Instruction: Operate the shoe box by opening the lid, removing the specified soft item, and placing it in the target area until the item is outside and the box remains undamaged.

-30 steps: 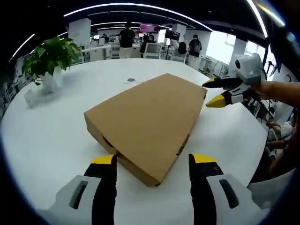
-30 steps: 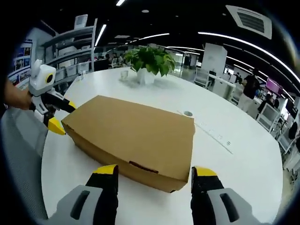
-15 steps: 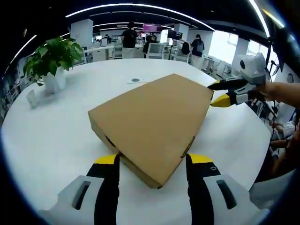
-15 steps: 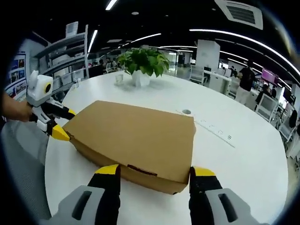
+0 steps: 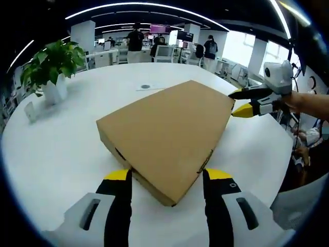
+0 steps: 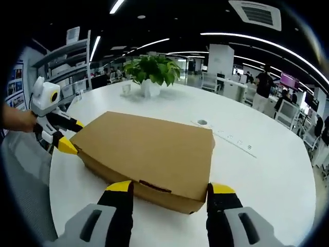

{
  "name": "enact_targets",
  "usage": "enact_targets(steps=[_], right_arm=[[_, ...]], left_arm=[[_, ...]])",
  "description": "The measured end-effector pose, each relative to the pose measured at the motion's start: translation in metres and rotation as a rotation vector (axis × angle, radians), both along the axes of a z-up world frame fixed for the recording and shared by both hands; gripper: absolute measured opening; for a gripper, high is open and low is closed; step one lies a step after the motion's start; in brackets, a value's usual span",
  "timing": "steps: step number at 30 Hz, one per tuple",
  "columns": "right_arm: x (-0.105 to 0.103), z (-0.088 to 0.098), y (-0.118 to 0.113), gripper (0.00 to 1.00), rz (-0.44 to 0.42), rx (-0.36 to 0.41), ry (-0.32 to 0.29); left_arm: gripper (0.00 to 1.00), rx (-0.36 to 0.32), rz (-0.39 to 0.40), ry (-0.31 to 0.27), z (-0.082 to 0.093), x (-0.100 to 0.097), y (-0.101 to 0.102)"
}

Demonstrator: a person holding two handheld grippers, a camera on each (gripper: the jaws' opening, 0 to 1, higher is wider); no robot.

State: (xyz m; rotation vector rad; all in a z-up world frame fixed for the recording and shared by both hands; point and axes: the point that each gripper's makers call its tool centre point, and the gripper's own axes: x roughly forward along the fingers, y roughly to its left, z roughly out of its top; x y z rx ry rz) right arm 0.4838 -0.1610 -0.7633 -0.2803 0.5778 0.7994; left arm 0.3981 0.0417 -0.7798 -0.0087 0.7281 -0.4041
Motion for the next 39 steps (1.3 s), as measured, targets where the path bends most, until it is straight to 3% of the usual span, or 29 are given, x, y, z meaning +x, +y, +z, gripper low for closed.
enact_targets(steps=[23, 33, 39], right_arm=[[-0.035, -0.003, 0.015, 0.5, -0.005, -0.035, -0.012], [-0.057, -0.004, 0.027, 0.45, 0.017, -0.047, -0.022], [-0.066, -0.003, 0.031, 0.36, 0.007, -0.049, -0.03]], left_arm=[[0.56, 0.019, -0.142, 0.045, -0.001, -0.005, 0.031], [0.56, 0.039, -0.211, 0.061, -0.002, -0.01, 0.049], [0.56, 0.055, -0.254, 0.068, 0.0, -0.017, 0.058]])
